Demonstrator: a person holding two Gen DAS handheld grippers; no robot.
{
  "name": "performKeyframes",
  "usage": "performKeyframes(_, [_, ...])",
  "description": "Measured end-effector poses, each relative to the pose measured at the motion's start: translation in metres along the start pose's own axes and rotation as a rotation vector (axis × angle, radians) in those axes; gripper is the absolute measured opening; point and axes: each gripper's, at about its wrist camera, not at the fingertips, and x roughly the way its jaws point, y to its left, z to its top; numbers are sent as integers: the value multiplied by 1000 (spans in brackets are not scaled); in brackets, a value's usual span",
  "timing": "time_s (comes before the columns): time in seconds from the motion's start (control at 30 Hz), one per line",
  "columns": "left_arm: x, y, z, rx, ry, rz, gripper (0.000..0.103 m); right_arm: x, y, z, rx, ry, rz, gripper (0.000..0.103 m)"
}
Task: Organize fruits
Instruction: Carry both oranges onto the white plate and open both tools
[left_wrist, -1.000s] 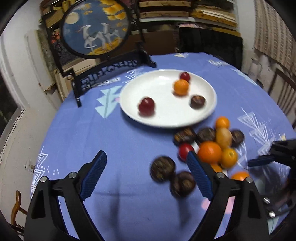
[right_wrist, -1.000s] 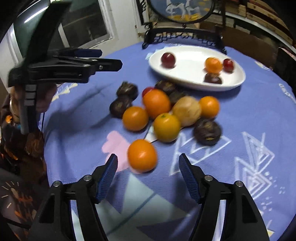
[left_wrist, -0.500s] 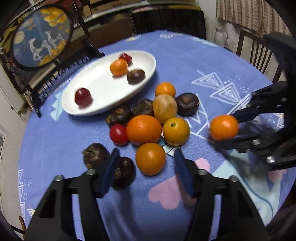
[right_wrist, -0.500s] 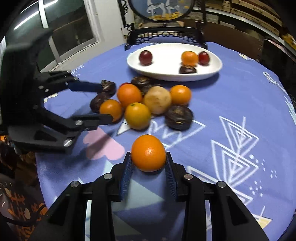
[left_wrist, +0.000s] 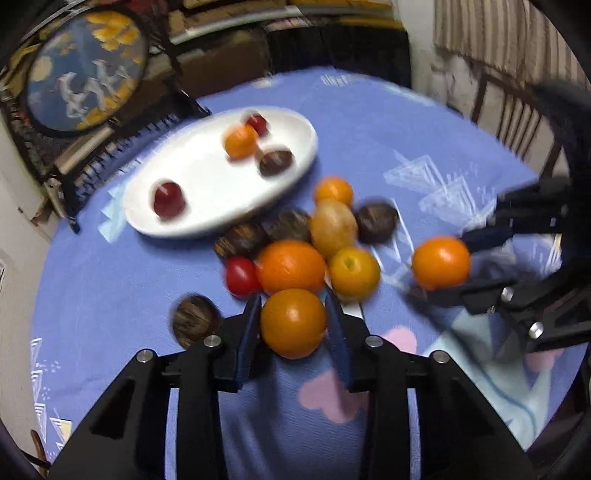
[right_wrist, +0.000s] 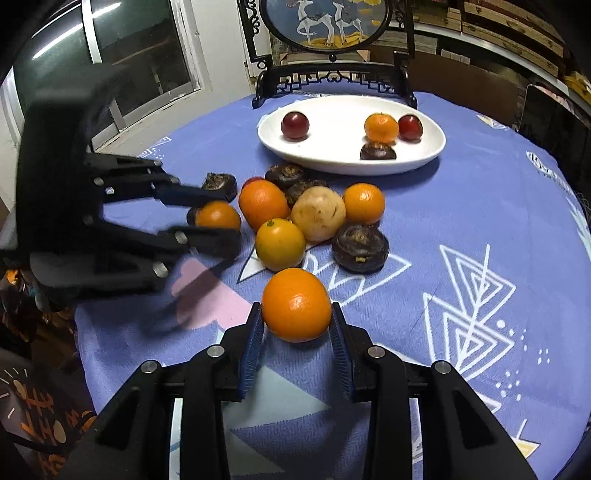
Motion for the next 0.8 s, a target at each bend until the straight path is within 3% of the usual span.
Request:
performKeyframes(0.1, [-17, 22, 19, -78, -67, 49, 35, -11, 0, 19, -14, -50, -18, 36])
performKeyframes(0.2, [-26, 43, 46, -166, -120, 147, 35, -25, 2, 51, -29, -135, -43, 36])
performKeyframes(0.37, [-23, 75, 88, -318, -164, 251, 35, -38, -1, 109, -6, -275, -55, 36])
performKeyframes(0.57, [0, 97, 114, -349, -137, 287, 35, -29, -17, 157, 37, -330, -52, 36])
performKeyframes(0.8, [27, 111, 124, -334, -110, 314, 35, -3, -32, 177, 54, -307, -50, 36])
